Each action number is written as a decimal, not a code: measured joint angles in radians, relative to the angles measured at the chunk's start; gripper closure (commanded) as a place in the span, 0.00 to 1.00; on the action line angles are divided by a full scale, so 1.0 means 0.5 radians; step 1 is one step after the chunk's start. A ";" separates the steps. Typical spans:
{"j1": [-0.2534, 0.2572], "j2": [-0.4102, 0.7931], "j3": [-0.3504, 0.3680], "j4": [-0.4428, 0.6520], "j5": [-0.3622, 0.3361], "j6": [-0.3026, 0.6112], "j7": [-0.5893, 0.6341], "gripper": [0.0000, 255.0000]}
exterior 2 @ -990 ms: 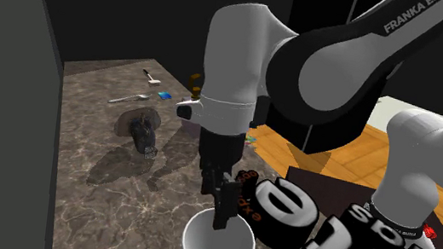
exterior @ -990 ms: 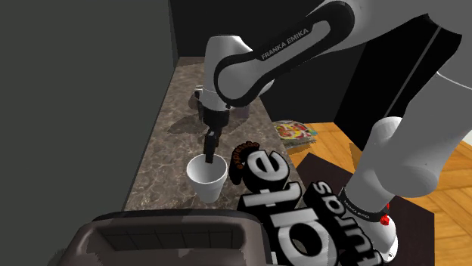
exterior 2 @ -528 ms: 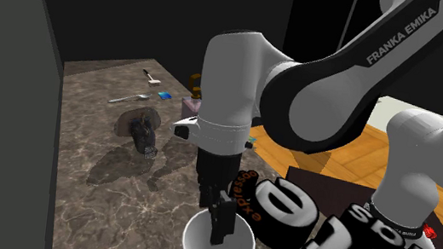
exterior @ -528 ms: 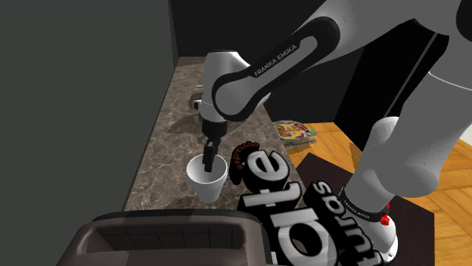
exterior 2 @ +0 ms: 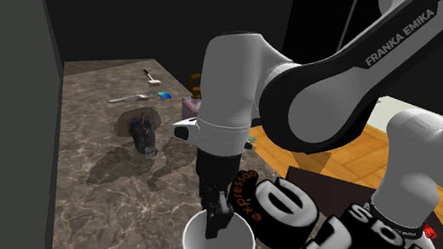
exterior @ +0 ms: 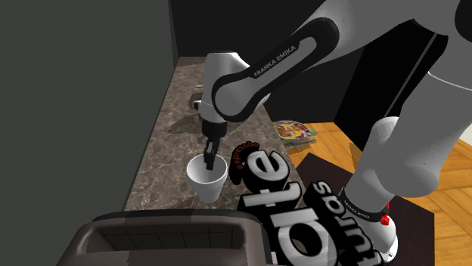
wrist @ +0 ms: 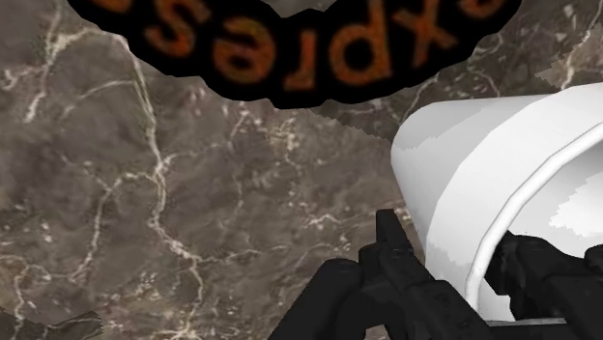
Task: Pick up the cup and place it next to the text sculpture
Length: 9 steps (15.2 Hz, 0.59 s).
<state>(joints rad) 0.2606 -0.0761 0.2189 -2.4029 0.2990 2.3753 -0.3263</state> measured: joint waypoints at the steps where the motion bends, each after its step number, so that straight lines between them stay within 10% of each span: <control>1: 0.000 0.000 0.000 0.000 0.000 0.000 0.000 1.00; 9: -0.001 -0.009 -0.001 0.005 -0.001 -0.013 0.002 1.00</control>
<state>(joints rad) 0.2603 -0.0804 0.2185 -2.4004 0.2983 2.3689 -0.3251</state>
